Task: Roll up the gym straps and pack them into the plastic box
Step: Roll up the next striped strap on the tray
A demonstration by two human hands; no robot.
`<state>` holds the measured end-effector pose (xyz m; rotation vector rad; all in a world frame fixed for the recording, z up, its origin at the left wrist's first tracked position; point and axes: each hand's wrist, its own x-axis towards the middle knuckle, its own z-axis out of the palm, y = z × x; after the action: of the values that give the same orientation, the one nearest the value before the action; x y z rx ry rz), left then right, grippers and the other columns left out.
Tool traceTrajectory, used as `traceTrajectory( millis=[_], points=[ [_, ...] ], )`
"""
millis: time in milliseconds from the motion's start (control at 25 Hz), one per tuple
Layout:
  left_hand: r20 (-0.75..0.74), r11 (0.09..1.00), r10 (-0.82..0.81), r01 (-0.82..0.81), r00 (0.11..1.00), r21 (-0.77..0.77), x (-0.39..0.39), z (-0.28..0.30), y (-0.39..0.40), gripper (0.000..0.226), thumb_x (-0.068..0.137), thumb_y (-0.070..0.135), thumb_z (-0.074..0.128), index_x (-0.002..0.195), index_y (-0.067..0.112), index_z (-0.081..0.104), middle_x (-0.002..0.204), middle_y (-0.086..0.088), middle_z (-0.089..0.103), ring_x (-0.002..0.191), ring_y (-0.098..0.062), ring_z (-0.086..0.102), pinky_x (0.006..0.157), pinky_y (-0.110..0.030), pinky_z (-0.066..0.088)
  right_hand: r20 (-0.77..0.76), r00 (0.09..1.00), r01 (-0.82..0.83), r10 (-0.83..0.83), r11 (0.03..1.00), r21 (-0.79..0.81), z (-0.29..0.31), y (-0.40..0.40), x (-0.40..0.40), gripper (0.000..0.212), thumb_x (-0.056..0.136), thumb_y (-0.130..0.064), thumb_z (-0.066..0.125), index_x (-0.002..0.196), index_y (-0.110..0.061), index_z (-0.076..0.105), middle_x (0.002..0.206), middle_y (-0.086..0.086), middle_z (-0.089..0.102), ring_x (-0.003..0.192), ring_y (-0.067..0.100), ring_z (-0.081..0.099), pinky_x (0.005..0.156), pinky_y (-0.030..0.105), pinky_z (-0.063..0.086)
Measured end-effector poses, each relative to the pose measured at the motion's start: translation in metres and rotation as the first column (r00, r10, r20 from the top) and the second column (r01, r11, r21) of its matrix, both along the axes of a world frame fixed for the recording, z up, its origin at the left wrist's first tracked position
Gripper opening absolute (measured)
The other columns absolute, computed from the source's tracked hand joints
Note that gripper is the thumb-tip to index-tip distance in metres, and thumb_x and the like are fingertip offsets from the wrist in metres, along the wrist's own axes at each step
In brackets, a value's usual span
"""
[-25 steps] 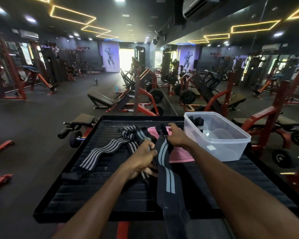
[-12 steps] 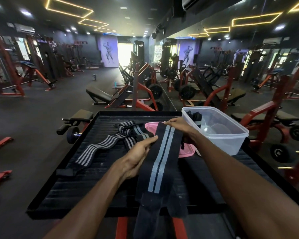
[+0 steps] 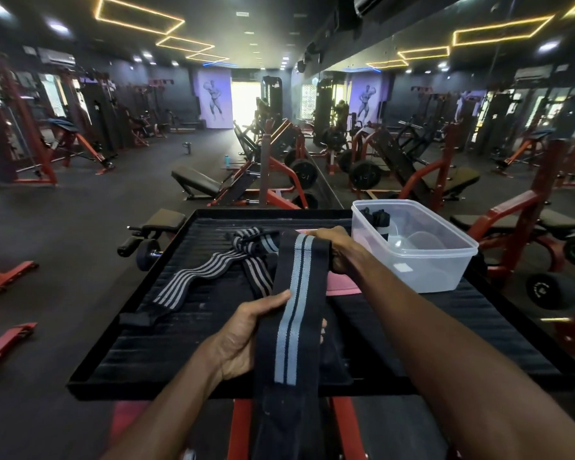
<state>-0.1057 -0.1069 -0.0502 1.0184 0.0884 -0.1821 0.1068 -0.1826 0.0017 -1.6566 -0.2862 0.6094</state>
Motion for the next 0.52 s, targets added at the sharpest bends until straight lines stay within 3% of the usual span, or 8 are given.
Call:
traceTrajectory(
  millis=[80, 200, 280, 400, 520],
  points=[
    [-0.005, 1.000, 0.024, -0.024, 1.000, 0.021, 0.000, 0.002, 0.000, 0.066, 0.086, 0.033, 0.071, 0.136, -0.004, 0.052, 0.145, -0.034, 0.042, 0.139, -0.051, 0.031, 0.117, -0.059, 0.023, 0.026, 0.997, -0.076, 0.075, 0.997, 0.021, -0.001, 0.000, -0.006, 0.009, 0.092, -0.009, 0.061, 0.086, -0.004, 0.065, 0.087, 0.016, 0.069, 0.056, 0.013, 0.069, 0.052, 0.022, 0.055],
    [-0.050, 0.990, 0.100, -0.094, 0.994, 0.100, -0.001, 0.006, -0.002, 0.052, 0.094, 0.037, 0.060, 0.133, 0.004, 0.058, 0.136, -0.025, 0.057, 0.128, -0.042, 0.051, 0.113, -0.055, 0.035, 0.003, 0.998, -0.066, 0.066, 0.997, 0.035, 0.009, 0.000, -0.019, 0.009, 0.090, -0.006, 0.057, 0.083, -0.005, 0.063, 0.073, 0.008, 0.062, 0.053, 0.015, 0.060, 0.038, 0.018, 0.046],
    [-0.082, 0.983, 0.130, -0.118, 0.988, 0.142, -0.005, 0.007, -0.004, 0.044, 0.094, 0.036, 0.056, 0.127, 0.007, 0.063, 0.129, -0.019, 0.064, 0.120, -0.034, 0.061, 0.108, -0.050, 0.043, 0.000, 0.997, -0.073, 0.073, 0.996, 0.047, 0.013, 0.002, -0.024, 0.010, 0.086, -0.007, 0.059, 0.078, -0.007, 0.063, 0.070, 0.008, 0.062, 0.062, 0.018, 0.060, 0.049, 0.021, 0.052],
    [-0.036, 0.950, 0.218, -0.204, 0.975, 0.236, -0.008, 0.015, 0.000, 0.035, 0.092, 0.027, 0.057, 0.115, 0.003, 0.068, 0.120, -0.019, 0.069, 0.112, -0.030, 0.066, 0.103, -0.046, 0.049, -0.047, 0.985, -0.162, 0.165, 0.984, 0.075, 0.003, 0.004, -0.025, 0.005, 0.085, -0.004, 0.063, 0.082, -0.006, 0.067, 0.082, 0.012, 0.064, 0.084, 0.029, 0.061, 0.088, 0.042, 0.053],
    [0.057, 0.881, 0.407, -0.408, 0.912, 0.240, 0.003, 0.028, 0.010, 0.036, 0.091, 0.030, 0.061, 0.115, 0.003, 0.066, 0.116, -0.019, 0.069, 0.101, -0.028, 0.068, 0.094, -0.049, 0.053, -0.062, 0.948, -0.310, 0.312, 0.950, 0.041, -0.007, 0.008, -0.027, 0.015, 0.080, -0.001, 0.070, 0.095, -0.001, 0.073, 0.101, 0.017, 0.073, 0.094, 0.031, 0.067, 0.102, 0.045, 0.049]
  ],
)
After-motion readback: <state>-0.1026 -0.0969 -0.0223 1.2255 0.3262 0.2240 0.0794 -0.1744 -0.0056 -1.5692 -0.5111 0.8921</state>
